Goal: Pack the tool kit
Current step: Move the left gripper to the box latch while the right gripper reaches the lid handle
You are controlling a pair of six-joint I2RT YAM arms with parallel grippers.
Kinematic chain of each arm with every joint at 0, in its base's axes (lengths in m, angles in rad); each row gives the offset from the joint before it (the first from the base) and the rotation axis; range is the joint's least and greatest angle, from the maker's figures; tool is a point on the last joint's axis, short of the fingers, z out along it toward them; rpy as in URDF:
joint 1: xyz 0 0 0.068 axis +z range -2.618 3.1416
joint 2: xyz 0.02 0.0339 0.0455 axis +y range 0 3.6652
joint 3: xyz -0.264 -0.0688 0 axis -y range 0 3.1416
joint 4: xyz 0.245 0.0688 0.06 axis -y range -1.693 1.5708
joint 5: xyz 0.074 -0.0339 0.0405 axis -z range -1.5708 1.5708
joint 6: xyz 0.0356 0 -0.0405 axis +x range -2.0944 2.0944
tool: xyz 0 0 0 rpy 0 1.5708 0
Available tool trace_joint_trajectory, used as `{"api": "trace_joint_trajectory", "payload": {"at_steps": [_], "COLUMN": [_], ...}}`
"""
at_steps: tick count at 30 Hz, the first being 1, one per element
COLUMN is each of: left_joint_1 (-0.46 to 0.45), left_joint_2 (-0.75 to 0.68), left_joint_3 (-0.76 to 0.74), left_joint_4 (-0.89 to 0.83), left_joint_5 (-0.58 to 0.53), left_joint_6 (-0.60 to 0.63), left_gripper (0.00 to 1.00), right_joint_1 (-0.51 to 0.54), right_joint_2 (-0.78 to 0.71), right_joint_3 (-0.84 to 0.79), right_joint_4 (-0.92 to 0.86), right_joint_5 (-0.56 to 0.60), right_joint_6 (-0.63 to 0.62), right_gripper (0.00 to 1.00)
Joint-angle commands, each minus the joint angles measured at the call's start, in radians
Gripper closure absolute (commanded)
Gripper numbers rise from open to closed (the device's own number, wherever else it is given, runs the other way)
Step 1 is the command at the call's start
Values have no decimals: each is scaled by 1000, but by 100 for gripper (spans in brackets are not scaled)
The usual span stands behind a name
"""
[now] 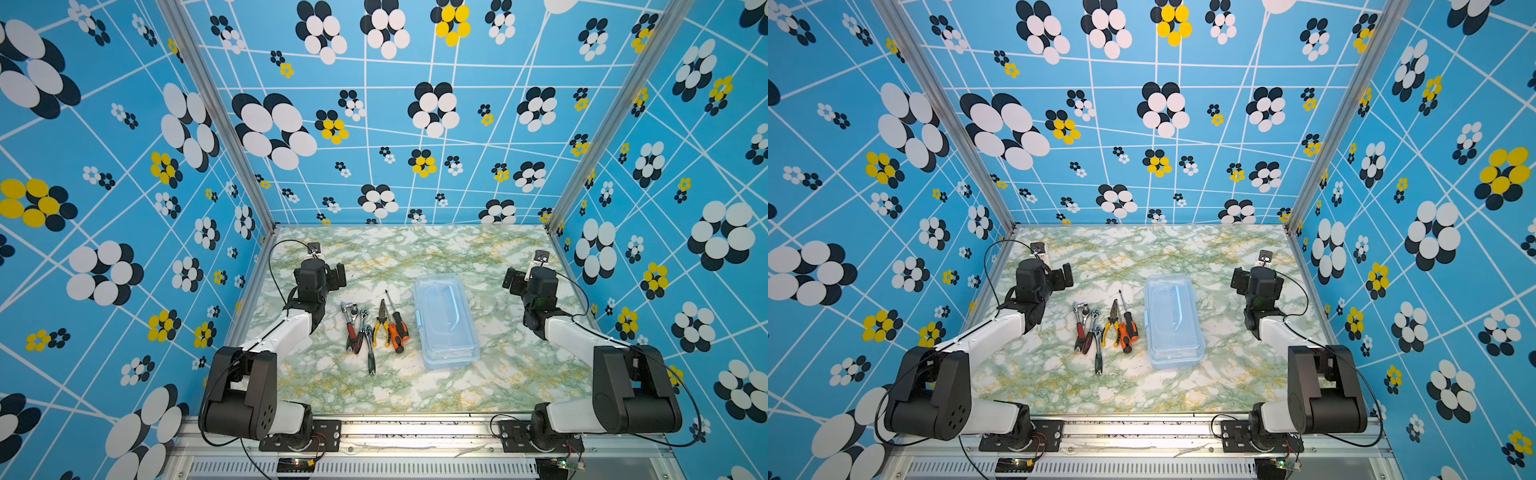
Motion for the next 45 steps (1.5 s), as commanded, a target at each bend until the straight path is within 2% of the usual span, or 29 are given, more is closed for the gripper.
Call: {"api": "trace_joint_trajectory", "payload": {"at_steps": [1,3,5,10,12,15,18,23,27,30,32,41,45], "left_joint_1": [7,-1,-17,-88,-112,-134,-175,-254,-293,-316,-327,-359,-368], "left_joint_2": [23,19,-4,-53,-67,-95,-114,-108,-96,-79,-59,24,33], "left_joint_3": [107,119,106,110,115,85,58,62,63,68,80,108,108], "left_joint_4": [-311,-335,-326,-341,-351,-307,-276,-301,-305,-292,-289,-259,-256], "left_joint_5": [14,65,126,206,246,329,339,312,319,328,329,353,362], "left_joint_6": [-188,-234,-271,-288,-304,-353,-379,-382,-403,-414,-412,-414,-416], "left_gripper": [1,1,1,0,2,4,5,7,7,8,8,8,8], "right_joint_1": [58,133,172,263,313,435,519,603,615,617,619,617,618], "right_joint_2": [-56,-92,-138,-254,-279,-296,-294,-268,-203,-170,-140,-71,-73], "right_joint_3": [43,73,107,155,188,248,328,418,479,477,482,452,418], "right_joint_4": [-261,-343,-432,-610,-672,-745,-809,-840,-897,-887,-899,-915,-900], "right_joint_5": [67,83,112,98,83,146,173,146,86,23,1,-139,-183], "right_joint_6": [54,32,87,235,289,316,332,340,358,375,389,448,475], "right_gripper": [1,1,1,7,10,14,18,24,30,43,49,51,56]}}
